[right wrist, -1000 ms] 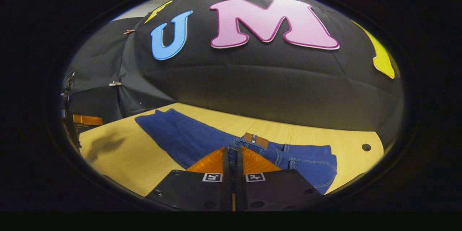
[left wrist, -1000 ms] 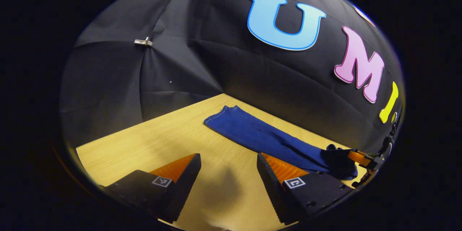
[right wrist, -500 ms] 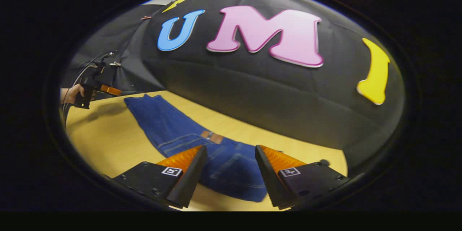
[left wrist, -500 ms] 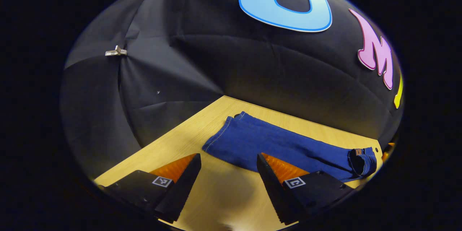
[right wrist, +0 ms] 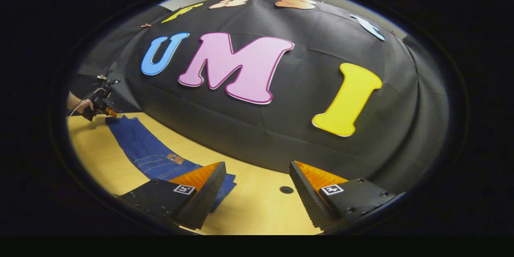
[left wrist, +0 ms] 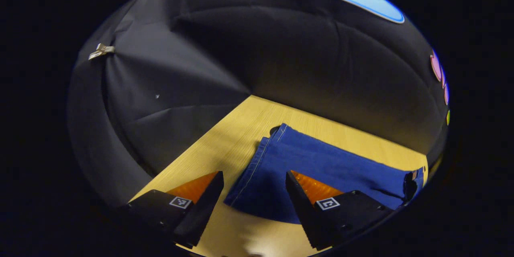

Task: Grasp the waist and the cuffs of the jeans and fold them to make the two legs overlap; first hold the waist and fold one-third of the jeans toward the cuffs, then hold the cuffs and fold the remaining one-third in the same direction to finish folding.

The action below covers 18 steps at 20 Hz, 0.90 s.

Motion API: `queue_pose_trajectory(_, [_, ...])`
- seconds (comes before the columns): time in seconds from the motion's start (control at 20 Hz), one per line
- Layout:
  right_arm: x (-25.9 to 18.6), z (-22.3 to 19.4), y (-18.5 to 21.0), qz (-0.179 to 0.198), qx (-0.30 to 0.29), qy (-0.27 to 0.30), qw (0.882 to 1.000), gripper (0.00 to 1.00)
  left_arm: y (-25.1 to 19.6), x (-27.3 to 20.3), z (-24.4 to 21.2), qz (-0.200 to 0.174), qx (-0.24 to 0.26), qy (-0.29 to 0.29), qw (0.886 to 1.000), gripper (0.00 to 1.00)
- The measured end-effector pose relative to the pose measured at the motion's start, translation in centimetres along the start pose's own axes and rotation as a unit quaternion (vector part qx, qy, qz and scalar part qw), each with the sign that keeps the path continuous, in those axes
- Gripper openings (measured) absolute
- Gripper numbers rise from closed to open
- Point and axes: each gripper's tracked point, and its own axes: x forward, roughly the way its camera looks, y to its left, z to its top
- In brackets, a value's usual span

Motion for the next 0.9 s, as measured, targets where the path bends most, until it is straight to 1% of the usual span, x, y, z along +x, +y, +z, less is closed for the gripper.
queue_pose_trajectory(0.05, [-0.7,-0.3,-0.9,-0.007,0.016,0.009,1.0,0.97,-0.4,0.2,-0.1,0.011,0.026,0.008,1.0,0.97])
queue_pose_trajectory(0.1, [-1.5,-1.3,-2.2,-0.023,0.033,0.03,0.999,0.96,-0.8,-0.1,-0.4,0.014,0.044,0.015,0.999,0.96])
queue_pose_trajectory(0.15, [-1.8,-2.2,-3.2,-0.034,0.033,0.047,0.998,0.99,-0.8,0.0,-0.8,0.005,0.038,0.019,0.999,0.96])
queue_pose_trajectory(0.2, [-2.7,-3.1,-3.8,-0.04,0.036,0.064,0.997,0.97,-0.7,0.1,-0.9,-0.005,0.025,0.024,0.999,0.97])
queue_pose_trajectory(0.25, [-3.6,-3.4,-3.6,-0.041,0.047,0.069,0.996,0.98,-0.2,-0.2,-0.9,-0.017,0.017,0.018,1.0,0.98])
queue_pose_trajectory(0.3, [-4.4,-3.8,-3.5,-0.042,0.055,0.075,0.995,0.97,-0.2,-0.1,-1.0,-0.029,0.016,0.025,0.999,0.98])
queue_pose_trajectory(0.35, [-4.8,-4.3,-3.3,-0.041,0.057,0.082,0.994,0.97,-0.3,-0.1,-1.3,-0.036,0.028,0.035,0.998,1.0])
queue_pose_trajectory(0.45, [-5.1,-5.3,-2.6,-0.036,0.061,0.094,0.993,0.97,-1.7,-0.5,-1.7,-0.065,0.051,0.052,0.995,0.97])
queue_pose_trajectory(0.55, [-5.2,-5.4,-1.1,-0.015,0.086,0.092,0.992,0.97,-2.2,-1.5,-1.8,-0.08,0.086,0.062,0.991,0.96])
queue_pose_trajectory(0.6, [-5.0,-5.2,-0.4,-0.008,0.096,0.087,0.992,0.98,-2.8,-1.7,-1.8,-0.088,0.091,0.056,0.99,0.96])
queue_pose_trajectory(0.65, [-4.8,-5.3,0.0,-0.006,0.097,0.086,0.992,0.97,-3.1,-2.2,-2.0,-0.089,0.093,0.054,0.99,0.74])
queue_pose_trajectory(0.7, [-5.0,-5.5,0.0,-0.004,0.095,0.084,0.992,0.97,-3.6,-1.8,-1.9,-0.093,0.083,0.052,0.991,0.52])
queue_pose_trajectory(0.75, [-4.9,-5.5,0.0,-0.002,0.092,0.083,0.992,0.97,-3.8,-1.8,-1.9,-0.093,0.07,0.048,0.992,0.39])
queue_pose_trajectory(0.8, [-5.0,-5.4,0.1,-0.002,0.09,0.083,0.993,0.97,-4.1,-2.0,-1.9,-0.1,0.056,0.046,0.992,0.39])
queue_pose_trajectory(0.85, [-5.0,-5.3,-0.1,-0.004,0.087,0.082,0.993,0.97,-4.4,-2.2,-2.0,-0.101,0.045,0.046,0.993,0.28])
queue_pose_trajectory(0.9, [-4.9,-5.4,-0.2,-0.008,0.085,0.082,0.993,0.97,-4.5,-2.2,-2.0,-0.102,0.038,0.043,0.993,0.25])
